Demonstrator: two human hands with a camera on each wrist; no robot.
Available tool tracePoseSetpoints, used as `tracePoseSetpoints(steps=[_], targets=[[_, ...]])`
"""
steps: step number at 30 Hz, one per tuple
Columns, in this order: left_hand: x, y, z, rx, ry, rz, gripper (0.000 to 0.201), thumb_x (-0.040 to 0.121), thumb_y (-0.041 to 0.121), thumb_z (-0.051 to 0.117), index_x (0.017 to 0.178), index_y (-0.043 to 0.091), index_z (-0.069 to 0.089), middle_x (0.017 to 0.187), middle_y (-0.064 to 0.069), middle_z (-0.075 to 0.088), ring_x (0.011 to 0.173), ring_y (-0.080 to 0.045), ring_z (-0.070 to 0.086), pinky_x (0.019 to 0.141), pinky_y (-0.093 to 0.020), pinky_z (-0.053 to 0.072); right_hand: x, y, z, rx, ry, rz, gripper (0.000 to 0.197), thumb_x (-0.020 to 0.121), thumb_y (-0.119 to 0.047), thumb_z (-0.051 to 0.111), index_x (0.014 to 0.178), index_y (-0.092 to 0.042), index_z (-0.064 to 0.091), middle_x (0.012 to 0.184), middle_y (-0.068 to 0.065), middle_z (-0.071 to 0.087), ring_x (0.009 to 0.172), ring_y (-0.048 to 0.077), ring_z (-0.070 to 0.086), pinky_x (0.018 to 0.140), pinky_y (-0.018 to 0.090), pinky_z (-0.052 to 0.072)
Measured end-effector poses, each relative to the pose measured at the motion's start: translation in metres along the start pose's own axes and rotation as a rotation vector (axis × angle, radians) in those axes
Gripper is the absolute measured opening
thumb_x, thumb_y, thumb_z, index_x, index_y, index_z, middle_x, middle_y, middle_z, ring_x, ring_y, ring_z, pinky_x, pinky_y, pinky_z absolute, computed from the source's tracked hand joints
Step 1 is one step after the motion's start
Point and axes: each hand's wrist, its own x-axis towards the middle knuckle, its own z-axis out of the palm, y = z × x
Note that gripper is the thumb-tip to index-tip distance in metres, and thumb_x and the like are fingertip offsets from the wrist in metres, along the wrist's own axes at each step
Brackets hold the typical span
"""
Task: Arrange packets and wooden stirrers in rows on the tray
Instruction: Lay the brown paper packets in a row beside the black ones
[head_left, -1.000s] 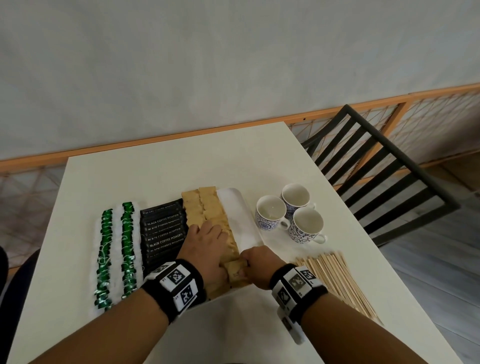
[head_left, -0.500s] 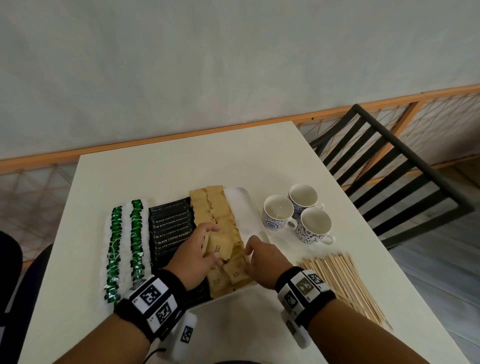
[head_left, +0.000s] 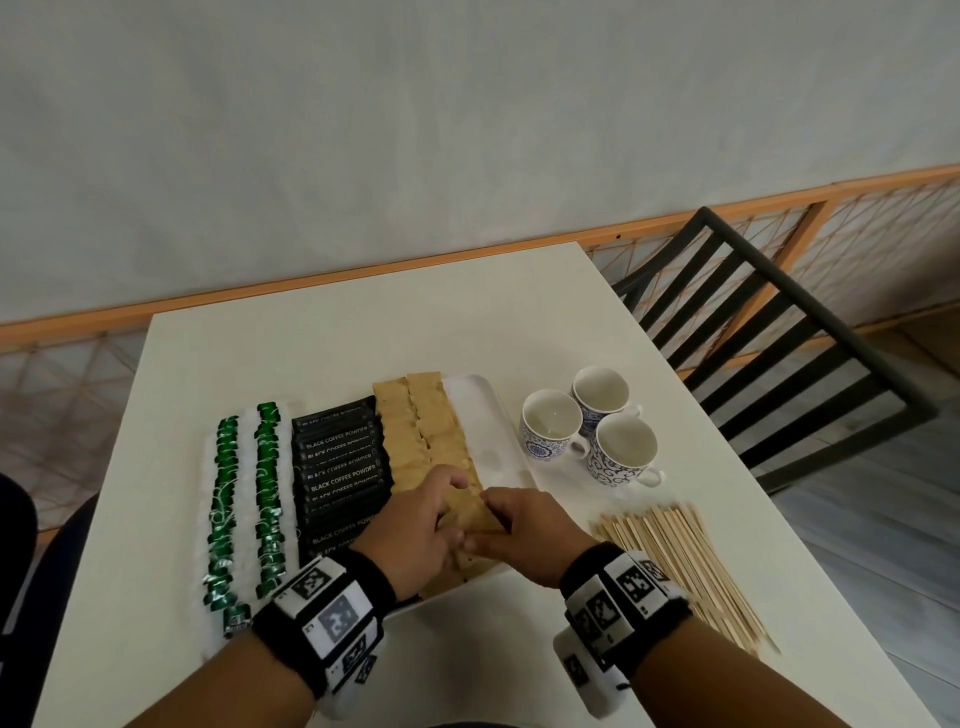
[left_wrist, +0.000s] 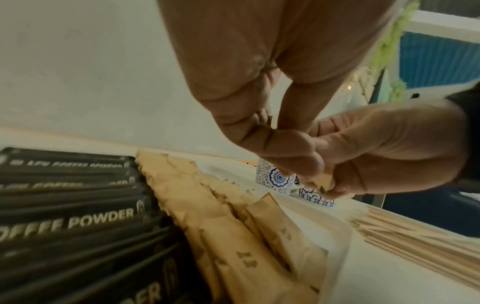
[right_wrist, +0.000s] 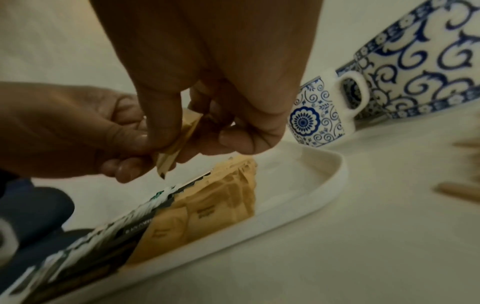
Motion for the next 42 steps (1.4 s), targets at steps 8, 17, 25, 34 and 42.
tracePoseSetpoints(steps=[8, 17, 25, 34, 42], targets=[[0.014, 0.009, 0.011, 0.613, -0.01, 0.083, 0.037, 0.086, 0.04, 0.059, 0.119, 0.03, 0.047, 0.115, 0.006, 0.054, 0.107, -0.019, 0.049, 0.087, -0.033, 0.039, -0.009, 0.026, -0.012, -0.198, 0.012, 0.143, 0.026, 0.091, -0.038, 0.059, 0.075, -0.019, 0.055, 0.082, 0.002, 0.059, 0.08, 0.02, 0.053, 0.071, 0.03, 0.04], [0.029, 0.006, 0.019, 0.844, -0.078, 0.023, 0.039, 0.086, 0.043, 0.057, 0.119, 0.026, 0.045, 0.126, 0.003, 0.048, 0.119, -0.022, 0.039, 0.097, -0.037, 0.032, -0.018, 0.036, -0.007, -0.155, 0.076, 0.192, 0.034, 0.088, -0.032, 0.065, 0.062, -0.034, 0.041, 0.08, -0.007, 0.058, 0.075, 0.014, 0.049, 0.056, 0.013, 0.032], [0.039, 0.0, 0.013, 0.785, -0.075, 0.026, 0.031, 0.08, 0.034, 0.06, 0.109, 0.03, 0.049, 0.118, 0.01, 0.054, 0.116, -0.018, 0.04, 0.097, -0.035, 0.032, -0.005, 0.026, 0.007, -0.219, 0.008, 0.187, 0.02, 0.089, -0.032, 0.061, 0.071, -0.025, 0.061, 0.086, 0.005, 0.062, 0.079, 0.02, 0.05, 0.062, 0.025, 0.034], [0.04, -0.001, 0.01, 0.737, -0.047, 0.05, 0.03, 0.086, 0.016, 0.052, 0.111, 0.032, 0.052, 0.117, 0.011, 0.056, 0.116, -0.017, 0.04, 0.095, -0.032, 0.031, 0.007, 0.011, 0.012, -0.511, -0.119, 0.268, 0.013, 0.091, -0.022, 0.051, 0.078, -0.025, 0.049, 0.088, 0.0, 0.05, 0.093, 0.026, 0.054, 0.076, 0.033, 0.039], [0.038, 0.001, 0.008, 0.703, -0.052, 0.041, 0.029, 0.089, 0.02, 0.051, 0.115, 0.033, 0.053, 0.119, 0.012, 0.055, 0.118, -0.016, 0.039, 0.098, -0.033, 0.03, 0.016, 0.004, 0.015, -0.558, -0.139, 0.36, 0.01, 0.089, -0.021, 0.056, 0.096, -0.018, 0.061, 0.101, 0.003, 0.062, 0.095, 0.025, 0.06, 0.077, 0.035, 0.046]])
